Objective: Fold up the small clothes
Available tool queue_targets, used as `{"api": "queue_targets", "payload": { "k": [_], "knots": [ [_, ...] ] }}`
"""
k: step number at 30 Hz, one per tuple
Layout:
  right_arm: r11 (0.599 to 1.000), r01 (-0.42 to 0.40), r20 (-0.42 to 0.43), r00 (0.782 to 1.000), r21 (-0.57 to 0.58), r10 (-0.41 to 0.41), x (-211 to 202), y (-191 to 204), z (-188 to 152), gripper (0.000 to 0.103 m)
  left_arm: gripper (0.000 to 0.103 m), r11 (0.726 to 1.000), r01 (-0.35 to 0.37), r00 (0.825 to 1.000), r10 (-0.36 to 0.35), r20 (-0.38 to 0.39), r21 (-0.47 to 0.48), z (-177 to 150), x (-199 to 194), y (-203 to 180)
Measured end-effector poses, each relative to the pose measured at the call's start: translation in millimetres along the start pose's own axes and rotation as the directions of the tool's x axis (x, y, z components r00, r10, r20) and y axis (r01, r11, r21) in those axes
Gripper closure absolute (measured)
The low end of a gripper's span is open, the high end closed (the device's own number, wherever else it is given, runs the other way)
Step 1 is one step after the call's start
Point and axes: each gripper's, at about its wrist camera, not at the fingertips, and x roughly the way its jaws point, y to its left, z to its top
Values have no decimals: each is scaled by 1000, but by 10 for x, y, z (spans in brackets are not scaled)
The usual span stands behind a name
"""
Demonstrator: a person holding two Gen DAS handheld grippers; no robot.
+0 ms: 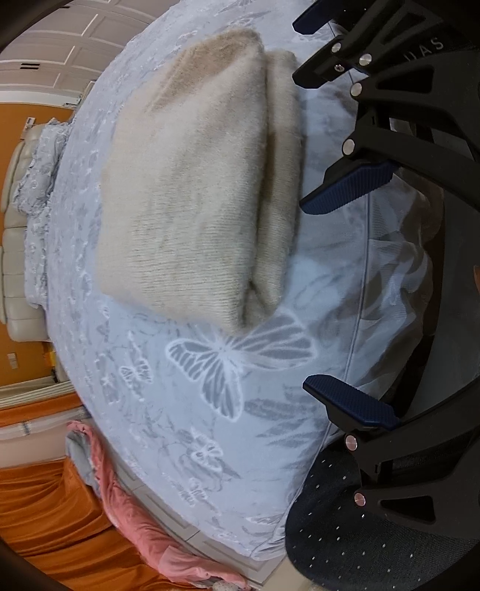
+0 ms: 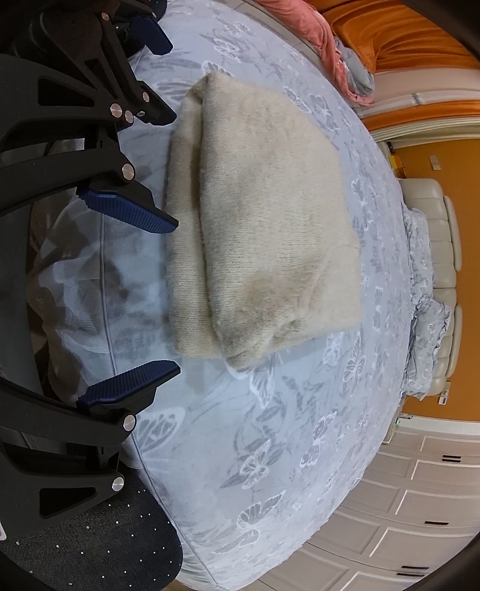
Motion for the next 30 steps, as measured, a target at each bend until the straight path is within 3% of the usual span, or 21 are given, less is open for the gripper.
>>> {"api": "queue_targets", "payload": {
  "k": [30],
  "knots": [
    [1000,5,-6,1000,-15,-5,-18,80,-40,29,16,1000,-18,1000,18,-16,-5,-14,24,26]
  ]
}}
